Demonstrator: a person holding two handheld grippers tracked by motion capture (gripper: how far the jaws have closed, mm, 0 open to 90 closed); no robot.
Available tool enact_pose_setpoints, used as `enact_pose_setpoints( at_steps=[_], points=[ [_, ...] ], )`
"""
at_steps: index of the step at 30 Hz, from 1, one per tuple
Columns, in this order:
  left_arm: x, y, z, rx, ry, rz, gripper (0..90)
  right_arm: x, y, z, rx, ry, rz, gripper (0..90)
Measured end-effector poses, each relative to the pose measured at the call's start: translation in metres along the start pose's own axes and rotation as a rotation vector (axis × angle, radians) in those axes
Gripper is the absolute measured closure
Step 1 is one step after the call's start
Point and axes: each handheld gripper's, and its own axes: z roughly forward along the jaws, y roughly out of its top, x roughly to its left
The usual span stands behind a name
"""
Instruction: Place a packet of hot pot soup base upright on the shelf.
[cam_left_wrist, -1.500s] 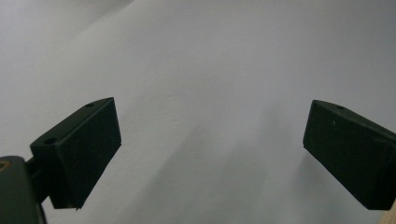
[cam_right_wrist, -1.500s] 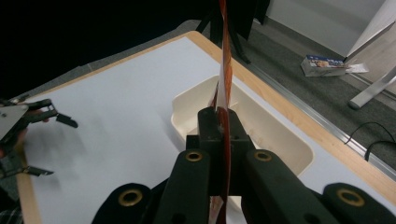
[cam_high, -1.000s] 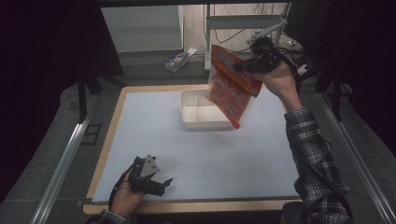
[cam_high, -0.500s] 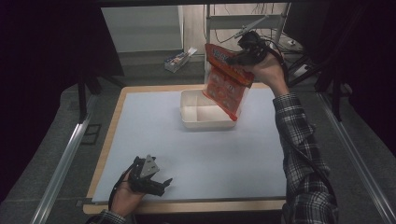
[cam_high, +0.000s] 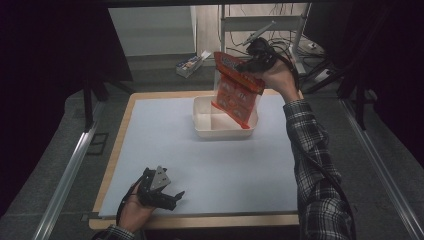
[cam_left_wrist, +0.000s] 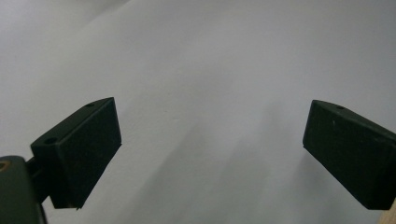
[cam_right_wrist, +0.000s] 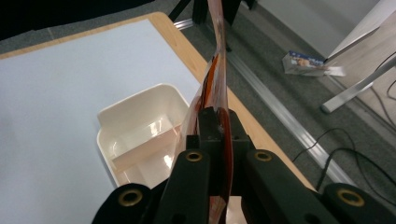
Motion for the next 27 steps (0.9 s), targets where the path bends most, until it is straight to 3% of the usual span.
enact_pose_setpoints(
  at_steps=[9,15,18,22,27],
  points=[
    [0.000,0.000,0.000,0.002,0.001,0.005,4.3,-0.009,-0.017,0.021,0.012,0.022,0.065,88.9],
    [-0.001,0.000,0.000,0.005,-0.001,0.007,4.2,-0.026,-0.033,0.024,0.023,-0.041,0.155,88.6],
    [-0.001,0.001,0.001,0.006,-0.002,0.008,4.2,-0.029,-0.039,0.029,0.042,-0.071,0.166,88.1],
    [-0.001,0.001,0.001,0.007,-0.001,0.009,4.2,-0.030,-0.039,0.031,0.027,-0.111,0.179,86.2],
    [-0.001,0.000,0.000,0.003,0.000,0.009,4.3,-0.032,-0.040,0.032,0.022,-0.173,0.189,67.6]
  ],
)
